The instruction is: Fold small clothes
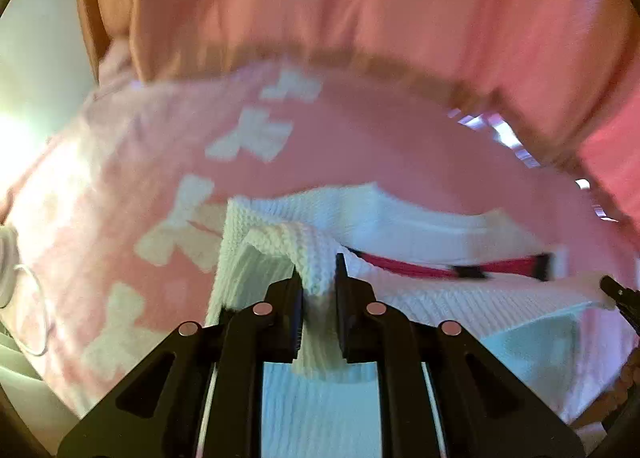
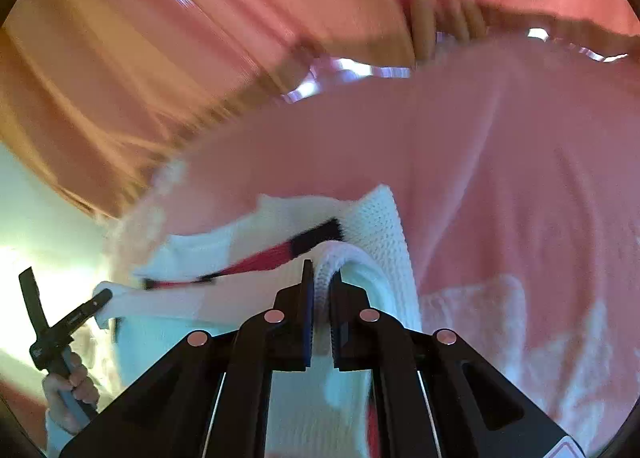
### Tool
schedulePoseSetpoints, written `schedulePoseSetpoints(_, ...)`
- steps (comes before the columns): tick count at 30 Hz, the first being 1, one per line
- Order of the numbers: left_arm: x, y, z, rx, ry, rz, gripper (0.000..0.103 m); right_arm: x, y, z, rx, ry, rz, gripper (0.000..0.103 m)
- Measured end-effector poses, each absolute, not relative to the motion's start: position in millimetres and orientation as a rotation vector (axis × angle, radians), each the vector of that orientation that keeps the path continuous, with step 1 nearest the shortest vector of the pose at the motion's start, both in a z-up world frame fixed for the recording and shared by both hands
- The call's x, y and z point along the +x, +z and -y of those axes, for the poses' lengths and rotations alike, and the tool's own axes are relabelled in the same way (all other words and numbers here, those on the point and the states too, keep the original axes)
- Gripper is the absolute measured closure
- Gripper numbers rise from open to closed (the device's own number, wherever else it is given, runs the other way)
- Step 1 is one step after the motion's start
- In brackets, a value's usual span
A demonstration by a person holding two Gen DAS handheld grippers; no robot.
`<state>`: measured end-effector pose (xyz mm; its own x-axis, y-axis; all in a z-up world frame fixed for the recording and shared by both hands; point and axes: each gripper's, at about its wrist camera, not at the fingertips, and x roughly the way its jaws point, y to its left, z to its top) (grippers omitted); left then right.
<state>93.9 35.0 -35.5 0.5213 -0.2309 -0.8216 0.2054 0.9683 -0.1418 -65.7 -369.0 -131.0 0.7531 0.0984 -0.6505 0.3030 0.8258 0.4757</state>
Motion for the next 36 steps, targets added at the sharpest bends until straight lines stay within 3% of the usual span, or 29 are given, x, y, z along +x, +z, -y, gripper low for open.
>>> schedulePoseSetpoints(7, 126.5, -74.0, -28.3, -0.043, -0.239, -1.048, 0.085, -19.8, -162.1, 378.7, 0.618, -0.110, -0.820, 0.095)
schedulePoseSetpoints(10, 127.2, -70.6, -32.8, -0.098, -0.240, -1.022, 0.074, -20.0, -153.8, 388.5, 0.677, -0.090, -0.764, 0.086)
schedulePoseSetpoints(12, 127.6, -61.3, -38.7, -0.133, -0.238, -0.966, 0.059, -28.8, -139.9, 393.5, 0.702, -0.086, -0.680, 0.070)
schedulePoseSetpoints(13, 127.5, -53.7, -42.0, -0.148, -0.218, -0.920, 0.044, -38.2, -129.8, 396.9, 0.704, -0.118, -0.615, 0.051)
schedulePoseSetpoints(14, 124.9, -44.8, -48.0, -0.163, -0.190, -0.864, 0.035, -44.0, -124.0, 398.2, 0.702, -0.137, -0.579, 0.041)
schedulePoseSetpoints(16, 118.8, -26.0, -64.5, -0.197, -0.161, -0.750, 0.031, -54.5, -111.5, 397.2, 0.663, -0.159, -0.530, 0.041)
schedulePoseSetpoints(19, 115.3, -18.1, -76.4, -0.207, -0.217, -0.740, 0.031, -51.4, -111.0, 377.0, 0.501, -0.182, -0.615, 0.041)
schedulePoseSetpoints(28, 122.3, -84.0, -37.9, -0.041, -0.297, -0.986, 0.030, -28.7, -168.0, 353.3, 0.386, -0.134, -0.861, 0.041)
schedulePoseSetpoints(30, 124.3, -89.6, -30.6, 0.005, -0.272, -0.985, 0.035, -27.6, -167.9, 358.1, 0.412, -0.131, -0.852, 0.041)
schedulePoseSetpoints(31, 124.1, -90.0, -28.8, 0.005, -0.277, -0.987, 0.053, -26.8, -167.3, 360.7, 0.424, -0.125, -0.845, 0.047)
schedulePoseSetpoints(32, 125.6, -90.3, -28.3, -0.005, -0.287, -0.996, 0.077, -24.3, -167.1, 362.6, 0.432, -0.115, -0.842, 0.080)
schedulePoseSetpoints(33, 128.7, -89.6, -30.0, -0.027, -0.288, -1.013, 0.090, -21.3, -167.2, 362.9, 0.428, -0.112, -0.852, 0.095)
schedulePoseSetpoints(34, 131.2, -87.9, -32.6, -0.052, -0.287, -1.023, 0.097, -20.0, -163.3, 363.1, 0.428, -0.110, -0.849, 0.096)
schedulePoseSetpoints(36, 134.1, -76.6, -46.1, -0.144, -0.274, -1.007, 0.097, -31.7, -139.4, 364.3, 0.437, -0.105, -0.761, 0.096)
